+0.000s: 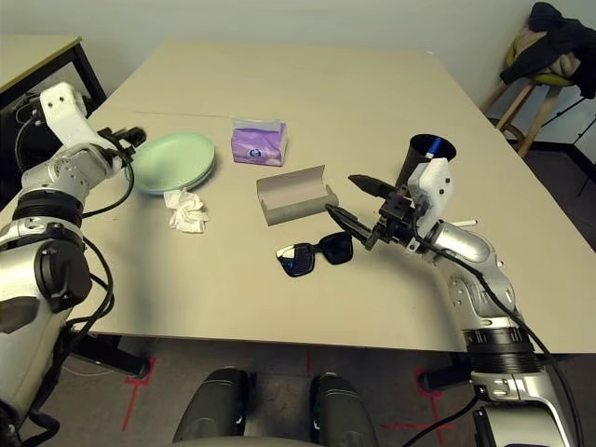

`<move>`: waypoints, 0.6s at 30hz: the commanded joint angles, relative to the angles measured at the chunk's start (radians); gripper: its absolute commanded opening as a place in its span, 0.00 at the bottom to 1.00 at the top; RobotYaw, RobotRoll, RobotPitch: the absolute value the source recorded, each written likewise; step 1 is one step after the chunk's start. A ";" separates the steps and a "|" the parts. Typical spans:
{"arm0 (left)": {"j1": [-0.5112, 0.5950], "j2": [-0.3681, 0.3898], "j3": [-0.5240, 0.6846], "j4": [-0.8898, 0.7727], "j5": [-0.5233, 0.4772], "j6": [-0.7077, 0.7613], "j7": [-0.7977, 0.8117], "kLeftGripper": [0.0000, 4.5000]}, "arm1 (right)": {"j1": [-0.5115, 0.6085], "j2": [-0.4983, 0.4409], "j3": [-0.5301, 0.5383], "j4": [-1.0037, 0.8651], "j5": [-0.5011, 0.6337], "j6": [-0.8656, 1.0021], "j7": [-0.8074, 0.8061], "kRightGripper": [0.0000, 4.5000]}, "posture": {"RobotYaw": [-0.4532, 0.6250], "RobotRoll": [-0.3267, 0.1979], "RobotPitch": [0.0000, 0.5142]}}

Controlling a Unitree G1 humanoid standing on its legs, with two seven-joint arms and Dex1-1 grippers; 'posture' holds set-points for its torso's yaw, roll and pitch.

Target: Organize and tidy the items on the table.

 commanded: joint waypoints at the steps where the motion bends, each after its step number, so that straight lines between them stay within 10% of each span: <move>1: 0.126 0.037 -0.082 -0.176 0.002 0.020 -0.186 0.99 | -0.004 -0.002 -0.004 -0.019 -0.001 0.014 -0.005 1.00 | 0.58 0.62 0.08; 7: 0.325 0.135 -0.239 -0.430 0.008 0.037 -0.478 0.99 | -0.020 -0.001 0.006 -0.019 -0.008 0.025 -0.007 1.00 | 0.59 0.62 0.08; 18: 0.379 0.102 -0.269 -0.405 0.051 -0.094 -0.503 0.99 | -0.039 -0.051 0.034 -0.029 -0.075 0.140 -0.035 1.00 | 0.57 0.62 0.09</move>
